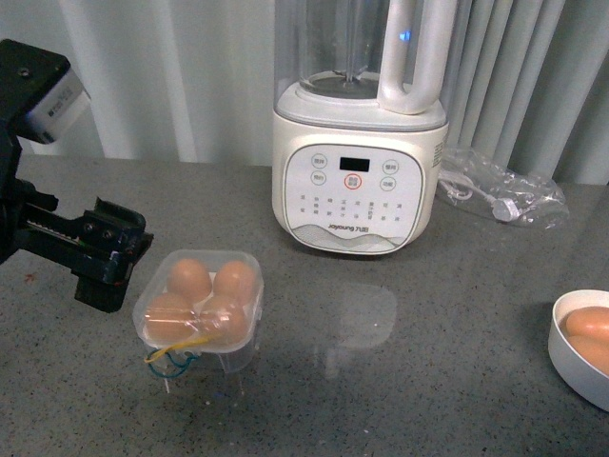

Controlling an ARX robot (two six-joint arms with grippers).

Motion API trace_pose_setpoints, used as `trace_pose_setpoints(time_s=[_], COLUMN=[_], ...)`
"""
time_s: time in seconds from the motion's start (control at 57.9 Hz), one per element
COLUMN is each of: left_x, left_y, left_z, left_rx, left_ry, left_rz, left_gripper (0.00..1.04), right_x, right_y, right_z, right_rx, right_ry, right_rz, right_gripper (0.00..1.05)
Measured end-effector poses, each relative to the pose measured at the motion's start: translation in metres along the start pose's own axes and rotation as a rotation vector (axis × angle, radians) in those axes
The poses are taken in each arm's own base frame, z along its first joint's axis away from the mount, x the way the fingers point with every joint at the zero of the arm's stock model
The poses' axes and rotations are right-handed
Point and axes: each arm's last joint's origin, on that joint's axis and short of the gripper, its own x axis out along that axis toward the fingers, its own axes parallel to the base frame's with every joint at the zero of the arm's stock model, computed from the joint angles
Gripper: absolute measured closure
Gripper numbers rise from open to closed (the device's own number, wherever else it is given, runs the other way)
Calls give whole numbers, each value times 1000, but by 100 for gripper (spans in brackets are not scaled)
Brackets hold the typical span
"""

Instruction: Put egg into box

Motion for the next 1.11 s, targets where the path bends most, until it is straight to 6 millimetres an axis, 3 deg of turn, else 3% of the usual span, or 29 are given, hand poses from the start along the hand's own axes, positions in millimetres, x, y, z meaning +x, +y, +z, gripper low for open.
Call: trace_pose_setpoints(time_s=[0.173,0.346,0.467,0.588,0.985,1.106], left_x=[-28,-78,-88,-92,-127,-133], left_y=[5,6,7,7,12,10], left_z=[0,-12,-10,-25,-58,-63], left_rx=[-31,-75,-89,-220,-283,-290], left_ry=[-51,-175,-226,-356,-410,-409], left_rz=[11,-10,1,200,212,214], left_gripper=[7,7,7,28,99,101], right_x=[0,0,0,0,0,0], right_y=[0,0,0,0,0,0], right_z=[0,0,0,0,0,0], right_rx=[0,0,0,0,0,0], right_ry=[0,0,0,0,0,0], right_rz=[0,0,0,0,-1,0], right_gripper=[7,7,7,7,7,7])
